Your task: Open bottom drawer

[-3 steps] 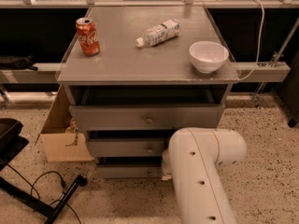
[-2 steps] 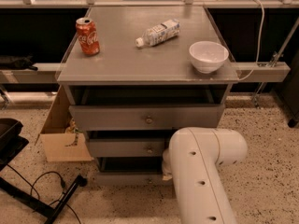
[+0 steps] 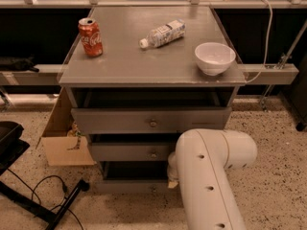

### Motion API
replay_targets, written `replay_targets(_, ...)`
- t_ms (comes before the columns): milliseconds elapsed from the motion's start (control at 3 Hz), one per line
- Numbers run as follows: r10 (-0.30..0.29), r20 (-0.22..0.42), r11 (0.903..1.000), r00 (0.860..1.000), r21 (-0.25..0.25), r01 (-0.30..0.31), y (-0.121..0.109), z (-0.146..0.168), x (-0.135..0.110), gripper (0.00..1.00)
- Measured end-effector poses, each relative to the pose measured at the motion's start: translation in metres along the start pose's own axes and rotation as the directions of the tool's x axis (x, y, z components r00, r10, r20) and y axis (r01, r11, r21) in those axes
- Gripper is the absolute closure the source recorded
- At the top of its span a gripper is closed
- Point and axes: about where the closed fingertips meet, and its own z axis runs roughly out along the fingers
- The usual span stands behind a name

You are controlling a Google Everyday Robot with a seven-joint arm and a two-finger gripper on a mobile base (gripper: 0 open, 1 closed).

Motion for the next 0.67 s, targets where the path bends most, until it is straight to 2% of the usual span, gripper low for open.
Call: replay_targets(667, -0.001, -0.007, 0.9995, 1.0, -0.032, 0.001, 0.0156, -0.0028, 0.0044, 1.0)
